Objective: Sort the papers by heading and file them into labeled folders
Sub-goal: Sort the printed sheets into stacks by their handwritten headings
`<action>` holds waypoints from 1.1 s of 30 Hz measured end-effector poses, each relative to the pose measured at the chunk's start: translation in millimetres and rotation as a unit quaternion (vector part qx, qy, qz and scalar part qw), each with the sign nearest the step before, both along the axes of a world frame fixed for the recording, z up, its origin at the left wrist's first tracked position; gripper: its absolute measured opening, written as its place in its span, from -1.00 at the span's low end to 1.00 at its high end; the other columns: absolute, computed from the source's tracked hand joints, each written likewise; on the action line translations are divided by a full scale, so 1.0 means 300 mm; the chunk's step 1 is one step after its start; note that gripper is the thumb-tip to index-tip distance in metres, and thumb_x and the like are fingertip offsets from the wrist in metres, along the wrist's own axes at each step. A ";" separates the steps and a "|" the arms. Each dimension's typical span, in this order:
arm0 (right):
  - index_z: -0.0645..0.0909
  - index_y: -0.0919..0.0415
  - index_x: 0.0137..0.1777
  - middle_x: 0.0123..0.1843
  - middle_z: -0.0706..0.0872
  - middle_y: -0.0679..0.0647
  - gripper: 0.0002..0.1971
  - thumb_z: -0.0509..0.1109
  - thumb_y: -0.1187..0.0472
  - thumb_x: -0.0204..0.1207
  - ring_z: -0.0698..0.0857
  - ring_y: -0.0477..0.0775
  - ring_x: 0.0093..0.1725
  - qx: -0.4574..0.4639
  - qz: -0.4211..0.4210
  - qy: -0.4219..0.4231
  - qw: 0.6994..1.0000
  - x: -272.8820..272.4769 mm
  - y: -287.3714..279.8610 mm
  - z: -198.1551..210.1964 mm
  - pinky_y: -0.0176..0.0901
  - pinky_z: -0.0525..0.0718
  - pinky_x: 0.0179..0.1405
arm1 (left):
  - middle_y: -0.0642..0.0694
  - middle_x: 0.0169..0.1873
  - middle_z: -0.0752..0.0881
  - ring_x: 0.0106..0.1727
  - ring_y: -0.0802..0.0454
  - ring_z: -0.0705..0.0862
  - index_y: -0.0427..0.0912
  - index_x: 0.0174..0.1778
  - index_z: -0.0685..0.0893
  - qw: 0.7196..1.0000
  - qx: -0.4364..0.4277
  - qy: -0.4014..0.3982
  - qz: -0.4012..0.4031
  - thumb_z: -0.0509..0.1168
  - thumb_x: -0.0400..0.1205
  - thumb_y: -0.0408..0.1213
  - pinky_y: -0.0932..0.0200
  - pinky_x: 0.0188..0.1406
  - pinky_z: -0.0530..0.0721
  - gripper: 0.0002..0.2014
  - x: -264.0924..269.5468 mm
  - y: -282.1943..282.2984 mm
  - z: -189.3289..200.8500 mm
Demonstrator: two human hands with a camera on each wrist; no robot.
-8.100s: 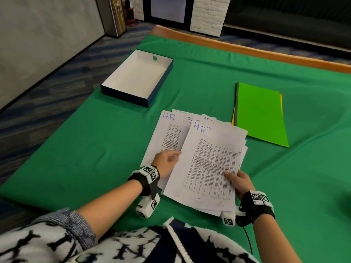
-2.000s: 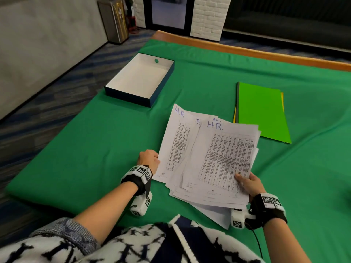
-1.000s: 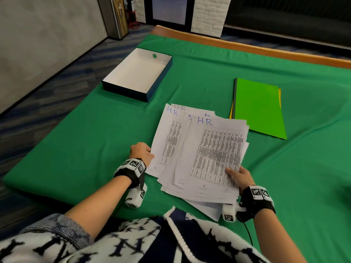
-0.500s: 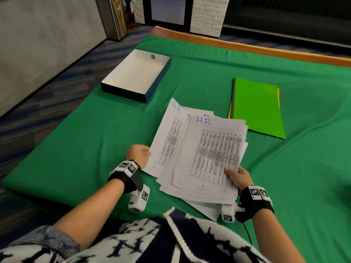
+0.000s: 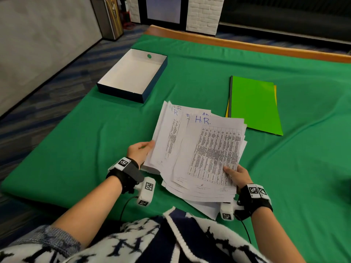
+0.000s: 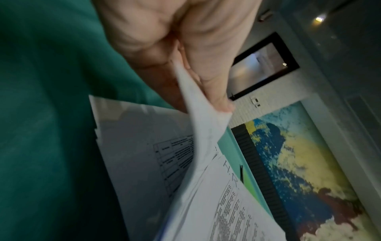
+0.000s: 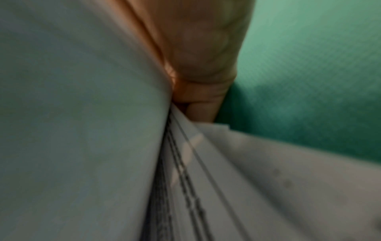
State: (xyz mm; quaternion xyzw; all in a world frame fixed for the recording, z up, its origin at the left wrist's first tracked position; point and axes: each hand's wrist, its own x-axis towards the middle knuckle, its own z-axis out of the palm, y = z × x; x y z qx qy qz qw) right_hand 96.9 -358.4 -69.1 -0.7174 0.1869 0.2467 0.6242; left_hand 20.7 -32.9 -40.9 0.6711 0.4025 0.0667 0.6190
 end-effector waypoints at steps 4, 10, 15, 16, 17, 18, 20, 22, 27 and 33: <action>0.60 0.27 0.16 0.08 0.76 0.20 -0.80 0.35 0.33 0.56 0.77 0.16 0.00 -0.020 0.003 -0.011 1.000 -0.001 -0.001 -0.003 0.06 0.71 0.04 | -0.14 0.05 0.71 0.06 -0.03 0.68 -0.15 0.22 0.60 0.998 0.034 -0.015 -0.040 0.42 0.52 -0.39 0.13 0.17 0.60 -0.64 0.005 0.007 -0.002; 0.59 0.27 0.16 0.07 0.75 0.21 -0.80 0.34 0.35 0.56 0.76 0.16 -0.04 -0.011 -0.005 -0.003 1.000 -0.005 0.004 0.007 -0.02 0.72 -0.10 | -0.11 -0.22 0.63 -0.13 -0.11 0.56 -0.22 -0.23 0.66 0.958 0.170 0.165 -0.163 0.13 0.63 -0.24 0.13 -0.14 0.54 -0.76 0.023 0.008 0.025; 0.59 0.28 0.17 0.07 0.76 0.23 -0.80 0.35 0.33 0.56 0.78 0.19 -0.02 -0.013 -0.005 0.004 1.000 -0.006 0.007 0.011 0.05 0.74 -0.04 | -0.18 -0.22 0.61 -0.14 -0.09 0.58 -0.20 -0.42 0.60 0.915 0.264 0.169 -0.255 0.40 0.52 -0.08 0.20 -0.26 0.48 -0.70 0.038 -0.020 0.066; 0.59 0.27 0.16 0.07 0.76 0.23 -0.81 0.35 0.33 0.56 0.78 0.19 -0.02 -0.012 -0.005 0.006 1.000 -0.006 0.008 0.013 0.07 0.74 -0.03 | -0.26 0.11 0.61 0.14 -0.15 0.58 -0.26 -0.32 0.69 0.907 0.304 0.143 -0.252 0.42 0.51 -0.19 0.13 0.04 0.54 -0.80 0.043 -0.019 0.080; 0.59 0.27 0.15 0.07 0.76 0.23 -0.82 0.35 0.33 0.56 0.78 0.20 -0.02 -0.010 -0.005 0.008 1.000 -0.006 0.008 0.015 0.08 0.74 -0.02 | -0.28 0.38 0.47 0.36 -0.19 0.48 -0.32 -0.18 0.72 0.903 0.339 0.115 -0.236 0.39 0.54 -0.27 0.07 0.30 0.45 -0.85 0.051 -0.020 0.103; 0.59 0.27 0.14 0.06 0.76 0.23 -0.82 0.35 0.34 0.56 0.78 0.20 -0.01 -0.009 -0.005 0.010 1.000 -0.006 0.008 0.017 0.09 0.74 -0.02 | -0.28 0.48 0.36 0.44 -0.22 0.41 -0.37 -0.05 0.70 0.898 0.371 0.084 -0.220 0.31 0.59 -0.34 0.06 0.39 0.38 -0.85 0.064 -0.018 0.133; 0.59 0.26 0.12 0.06 0.77 0.22 -0.83 0.34 0.34 0.55 0.78 0.20 -0.02 -0.005 -0.004 0.013 1.000 -0.008 0.008 0.022 0.08 0.74 -0.04 | -0.34 0.35 0.50 0.30 -0.25 0.54 -0.39 0.11 0.60 0.885 0.424 0.002 -0.194 0.13 0.67 -0.45 0.08 0.21 0.50 -0.81 0.094 -0.019 0.208; 0.59 0.25 0.12 0.04 0.77 0.21 -0.83 0.35 0.33 0.55 0.78 0.18 -0.04 -0.011 0.000 0.011 1.000 -0.010 0.008 0.027 0.04 0.74 -0.10 | -0.34 0.02 0.68 -0.05 -0.20 0.66 -0.35 0.14 0.54 0.878 0.447 -0.091 -0.148 0.04 0.70 -0.49 0.15 -0.15 0.54 -0.79 0.114 -0.024 0.287; 0.59 0.27 0.15 -0.01 0.77 0.17 -0.81 0.34 0.34 0.55 0.78 0.14 -0.08 -0.012 -0.003 0.008 1.000 -0.011 0.013 0.038 -0.05 0.74 -0.21 | -0.01 0.05 0.63 -0.07 0.14 0.60 -0.24 0.29 0.45 0.904 0.334 -0.265 -0.001 0.09 0.63 -0.57 0.52 -0.16 0.48 -0.67 0.122 -0.051 0.361; 0.60 0.26 0.12 -0.03 0.78 0.16 -0.84 0.34 0.35 0.56 0.78 0.16 -0.06 -0.017 0.005 0.014 1.000 -0.013 0.015 0.052 0.04 0.74 -0.06 | -0.13 0.25 0.66 0.23 -0.05 0.62 -0.16 0.21 0.66 0.943 0.285 -0.113 -0.128 0.06 0.65 -0.53 0.44 0.11 0.47 -0.64 0.124 -0.112 0.215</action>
